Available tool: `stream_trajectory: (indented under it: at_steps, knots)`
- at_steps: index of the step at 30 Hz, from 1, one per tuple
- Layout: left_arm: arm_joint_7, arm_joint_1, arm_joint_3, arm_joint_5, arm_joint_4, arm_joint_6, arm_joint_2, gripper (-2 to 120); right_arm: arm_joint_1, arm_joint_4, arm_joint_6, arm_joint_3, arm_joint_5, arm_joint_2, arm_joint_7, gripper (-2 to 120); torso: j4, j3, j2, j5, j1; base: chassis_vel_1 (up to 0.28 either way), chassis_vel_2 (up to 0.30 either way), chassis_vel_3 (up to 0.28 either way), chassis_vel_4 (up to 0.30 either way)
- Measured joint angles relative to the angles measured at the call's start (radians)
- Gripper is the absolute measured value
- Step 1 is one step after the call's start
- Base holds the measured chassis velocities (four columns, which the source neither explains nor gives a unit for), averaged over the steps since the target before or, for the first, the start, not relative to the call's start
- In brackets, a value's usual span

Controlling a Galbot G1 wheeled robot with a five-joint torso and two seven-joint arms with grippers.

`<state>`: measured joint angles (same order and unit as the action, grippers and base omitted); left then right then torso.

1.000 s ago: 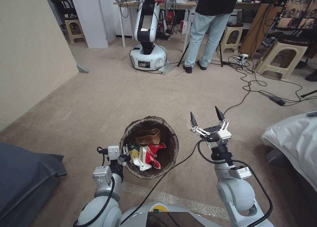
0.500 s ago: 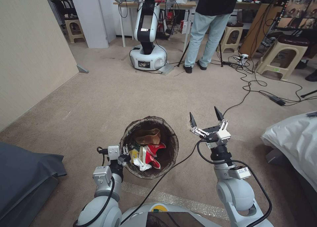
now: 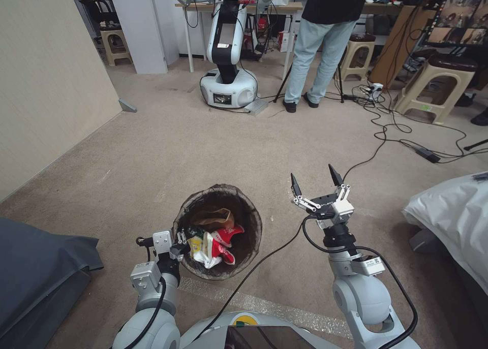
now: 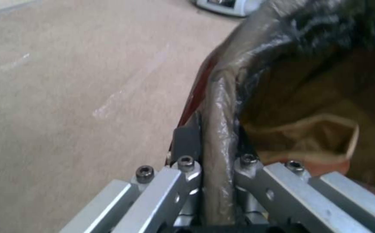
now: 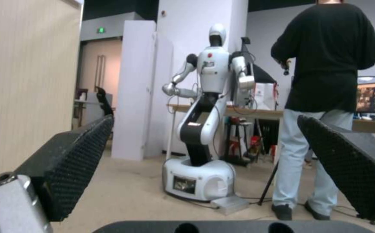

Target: Pick up the trash bin, then pick up the garbage from the floor and place it into the trash bin.

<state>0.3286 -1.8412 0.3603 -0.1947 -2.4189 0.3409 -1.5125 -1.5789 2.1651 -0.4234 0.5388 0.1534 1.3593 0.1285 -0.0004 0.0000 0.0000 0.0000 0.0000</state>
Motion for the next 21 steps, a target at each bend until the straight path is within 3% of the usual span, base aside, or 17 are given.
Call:
stream_trajectory:
  at_steps: [7, 21]
  knots:
    - [0.003, -0.005, 0.0, -0.001, -0.002, 0.002, 0.0, 0, -0.001, 0.002, 0.0, 0.0, -0.001, 0.002, 0.0, 100, 0.0005, 0.0, 0.0, 0.0, 0.0, 0.0, 0.0, 0.0, 0.0]
    - [0.065, 0.023, 0.012, -0.137, 0.026, 0.165, 0.006, 0, -0.007, 0.003, -0.01, 0.003, -0.002, 0.005, 0.005, 100, 0.0004, 0.0, 0.0, 0.0, 0.0, 0.0, 0.0, 0.0, 0.0]
